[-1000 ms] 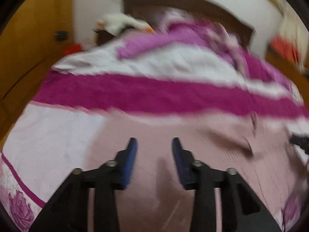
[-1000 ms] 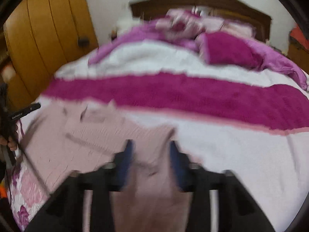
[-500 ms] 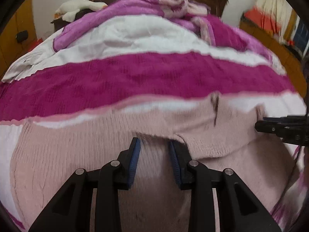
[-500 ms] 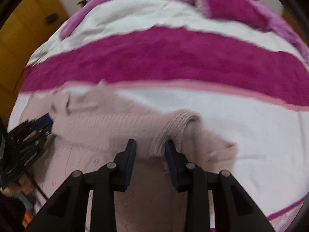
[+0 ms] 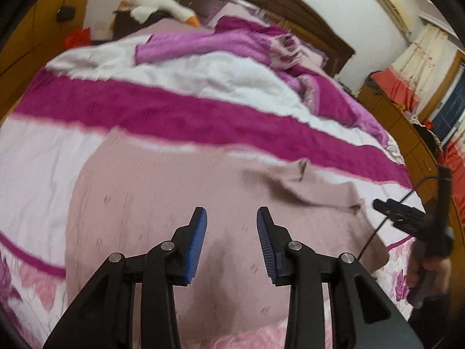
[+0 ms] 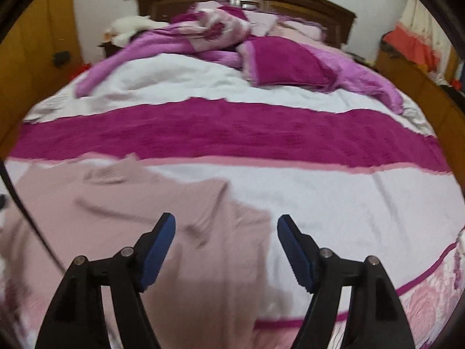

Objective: Fold small clothes

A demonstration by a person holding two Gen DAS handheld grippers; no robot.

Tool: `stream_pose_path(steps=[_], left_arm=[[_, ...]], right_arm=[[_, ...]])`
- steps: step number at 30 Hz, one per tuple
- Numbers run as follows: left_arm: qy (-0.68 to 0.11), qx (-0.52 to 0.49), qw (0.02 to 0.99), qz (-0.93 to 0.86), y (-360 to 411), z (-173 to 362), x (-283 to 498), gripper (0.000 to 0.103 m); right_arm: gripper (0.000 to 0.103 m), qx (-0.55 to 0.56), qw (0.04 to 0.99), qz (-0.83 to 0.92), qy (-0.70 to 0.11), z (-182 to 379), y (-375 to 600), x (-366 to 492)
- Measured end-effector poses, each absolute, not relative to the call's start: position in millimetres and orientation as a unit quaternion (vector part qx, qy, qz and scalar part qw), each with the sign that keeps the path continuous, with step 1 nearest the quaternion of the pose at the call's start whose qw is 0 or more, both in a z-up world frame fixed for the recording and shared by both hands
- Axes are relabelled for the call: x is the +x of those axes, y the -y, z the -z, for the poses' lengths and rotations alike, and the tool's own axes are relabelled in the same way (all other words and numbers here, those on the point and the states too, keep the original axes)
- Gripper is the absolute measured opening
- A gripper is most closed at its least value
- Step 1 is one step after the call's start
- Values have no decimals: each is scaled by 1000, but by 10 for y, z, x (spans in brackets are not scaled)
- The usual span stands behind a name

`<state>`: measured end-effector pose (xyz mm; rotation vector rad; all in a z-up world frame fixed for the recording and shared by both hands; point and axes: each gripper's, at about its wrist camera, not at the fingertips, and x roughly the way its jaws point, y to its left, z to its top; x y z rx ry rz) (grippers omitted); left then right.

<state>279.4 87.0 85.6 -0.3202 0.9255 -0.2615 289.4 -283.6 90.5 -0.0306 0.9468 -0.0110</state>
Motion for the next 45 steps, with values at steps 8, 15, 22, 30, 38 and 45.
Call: stream_pose_path(steps=[8, 15, 22, 30, 38, 45], left_arm=[[-467, -157, 861, 124, -938, -540, 2563, 12], [-481, -178, 854, 92, -1155, -377, 2367, 12], [-470, -182, 860, 72, -1328, -386, 2099, 12], [-465, -206, 857, 79, -1360, -318, 2053, 12], [-463, -179, 865, 76, -1285, -276, 2118, 12], [-441, -228, 865, 70, -1486, -306, 1947, 13]], right_arm=[[24, 26, 816, -54, -575, -470, 2496, 3505], [24, 63, 875, 48, -478, -670, 2778, 3731], [30, 46, 885, 19, -463, -1032, 2611, 3267], [33, 27, 785, -13, -618, -220, 2314, 3347], [33, 61, 882, 93, -457, -724, 2651, 3732], [46, -5, 896, 20, -444, -890, 2111, 3310]])
